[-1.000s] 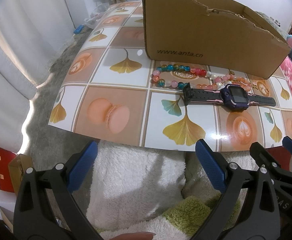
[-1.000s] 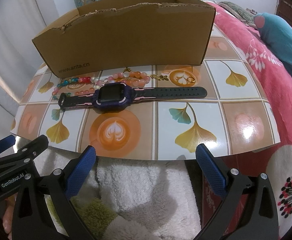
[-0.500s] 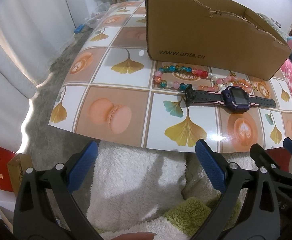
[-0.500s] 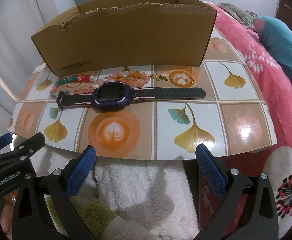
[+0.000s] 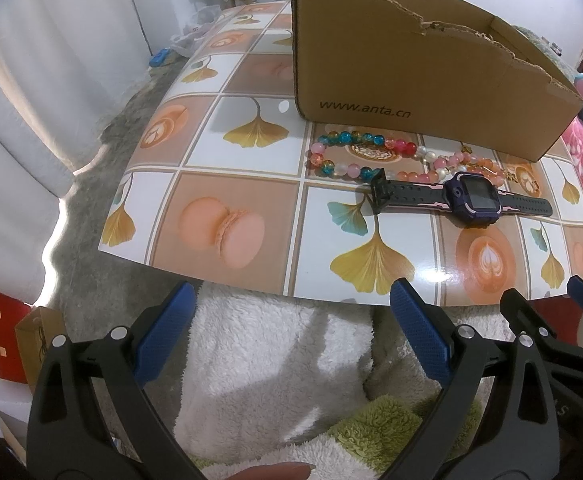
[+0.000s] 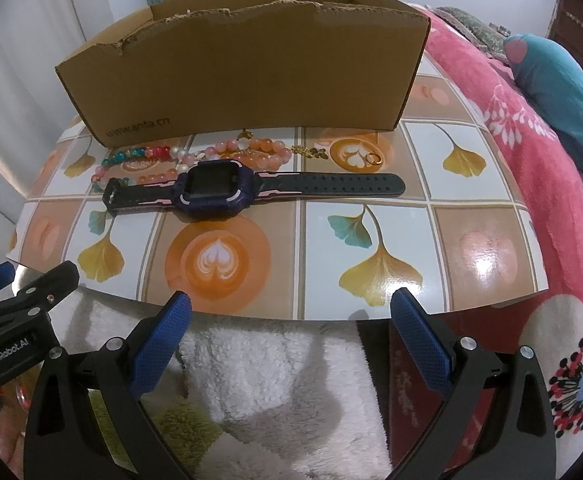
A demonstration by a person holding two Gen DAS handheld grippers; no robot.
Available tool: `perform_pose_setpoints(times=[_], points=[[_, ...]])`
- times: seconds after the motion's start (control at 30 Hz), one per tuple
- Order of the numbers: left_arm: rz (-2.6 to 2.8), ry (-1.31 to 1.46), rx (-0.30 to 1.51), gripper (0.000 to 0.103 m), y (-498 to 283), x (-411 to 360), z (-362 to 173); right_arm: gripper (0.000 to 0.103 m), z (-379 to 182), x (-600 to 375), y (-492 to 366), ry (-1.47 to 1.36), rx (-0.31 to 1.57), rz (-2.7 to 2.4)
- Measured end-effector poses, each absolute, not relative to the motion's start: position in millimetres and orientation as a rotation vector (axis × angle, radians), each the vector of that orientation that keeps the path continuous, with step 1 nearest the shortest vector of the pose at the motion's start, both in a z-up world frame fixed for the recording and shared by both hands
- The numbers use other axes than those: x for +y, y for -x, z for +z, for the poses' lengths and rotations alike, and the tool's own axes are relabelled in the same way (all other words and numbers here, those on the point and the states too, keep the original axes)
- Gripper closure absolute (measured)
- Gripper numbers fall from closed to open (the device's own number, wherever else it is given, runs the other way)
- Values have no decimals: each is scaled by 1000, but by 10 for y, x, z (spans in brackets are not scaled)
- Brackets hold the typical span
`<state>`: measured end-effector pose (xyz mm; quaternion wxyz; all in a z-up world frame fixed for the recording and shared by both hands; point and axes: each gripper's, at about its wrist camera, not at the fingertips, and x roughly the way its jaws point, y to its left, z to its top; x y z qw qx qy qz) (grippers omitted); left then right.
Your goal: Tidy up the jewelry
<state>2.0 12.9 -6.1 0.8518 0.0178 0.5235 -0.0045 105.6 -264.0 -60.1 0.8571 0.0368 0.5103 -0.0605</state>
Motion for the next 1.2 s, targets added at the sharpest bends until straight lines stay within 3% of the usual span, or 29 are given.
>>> perform_pose_setpoints(times=[0.7, 1.0, 1.2], points=[[-54, -74, 1111, 8, -169, 20, -133, 6, -684, -2663, -1138, -56, 1090, -142], [-145, -112, 1029, 8, -294, 4, -72, 6, -668, -2717, -1187, -40, 1044, -143], [-334, 18, 927, 8, -290, 110, 53, 6, -643, -2802, -1171, -16, 987, -49]])
